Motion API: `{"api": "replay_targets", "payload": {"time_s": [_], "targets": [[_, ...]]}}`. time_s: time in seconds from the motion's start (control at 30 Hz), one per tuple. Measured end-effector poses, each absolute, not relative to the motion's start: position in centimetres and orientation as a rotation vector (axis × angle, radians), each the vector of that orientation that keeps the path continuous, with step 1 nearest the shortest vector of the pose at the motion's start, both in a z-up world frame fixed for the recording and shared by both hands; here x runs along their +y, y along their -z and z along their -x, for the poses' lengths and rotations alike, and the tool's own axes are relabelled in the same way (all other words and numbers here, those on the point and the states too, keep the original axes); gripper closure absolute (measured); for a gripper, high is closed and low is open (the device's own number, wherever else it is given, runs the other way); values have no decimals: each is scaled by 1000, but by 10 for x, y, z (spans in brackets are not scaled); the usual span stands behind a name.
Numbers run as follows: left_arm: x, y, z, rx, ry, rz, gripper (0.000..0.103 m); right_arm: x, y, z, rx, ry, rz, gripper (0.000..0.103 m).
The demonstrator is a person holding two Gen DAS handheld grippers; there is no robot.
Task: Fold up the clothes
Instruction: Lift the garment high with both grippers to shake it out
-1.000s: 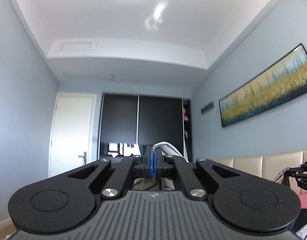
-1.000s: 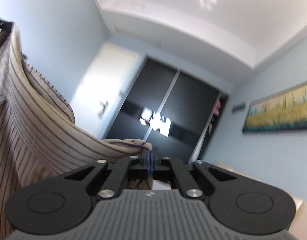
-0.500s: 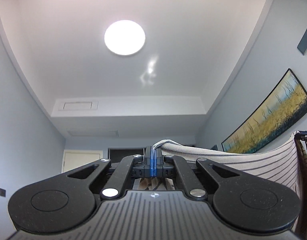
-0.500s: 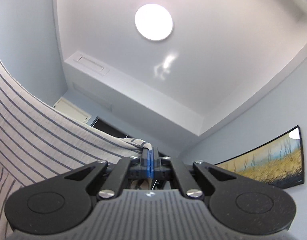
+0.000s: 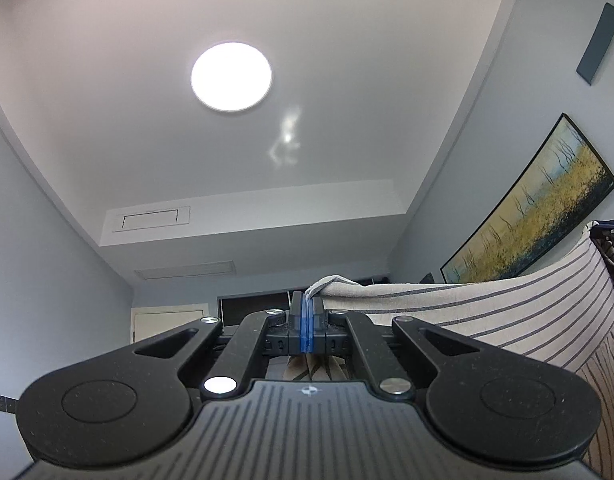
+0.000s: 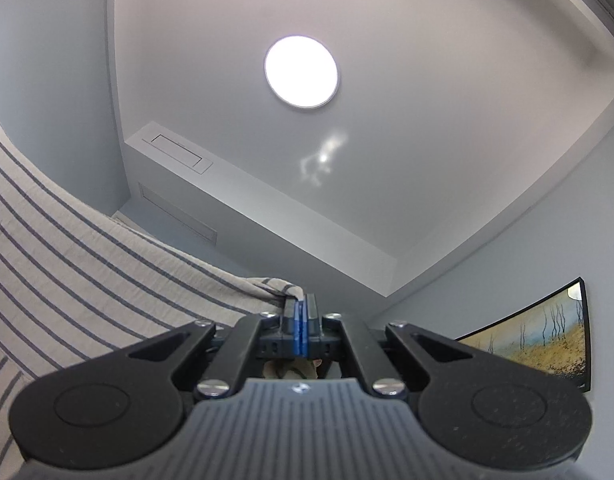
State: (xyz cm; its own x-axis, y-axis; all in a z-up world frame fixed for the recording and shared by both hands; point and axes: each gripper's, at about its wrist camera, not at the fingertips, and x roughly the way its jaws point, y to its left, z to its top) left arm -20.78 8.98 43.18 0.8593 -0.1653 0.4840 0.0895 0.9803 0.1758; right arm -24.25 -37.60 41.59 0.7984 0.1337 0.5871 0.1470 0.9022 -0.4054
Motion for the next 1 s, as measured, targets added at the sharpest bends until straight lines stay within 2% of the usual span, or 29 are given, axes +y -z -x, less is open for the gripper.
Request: {"api": "replay_targets", "payload": {"time_s": [0.27,0.67,1.0], "targets": [[83,-404,156,-383,115,-220,103,-370,-394,195,-538,-22,470,101],[75,-351,33,-178,67,-306,103,-344,-354,86,-329,-65,513,101],[73,-261,-122,104,79,-393,103,-315,-279,-63,-47,-98,543,101]]}}
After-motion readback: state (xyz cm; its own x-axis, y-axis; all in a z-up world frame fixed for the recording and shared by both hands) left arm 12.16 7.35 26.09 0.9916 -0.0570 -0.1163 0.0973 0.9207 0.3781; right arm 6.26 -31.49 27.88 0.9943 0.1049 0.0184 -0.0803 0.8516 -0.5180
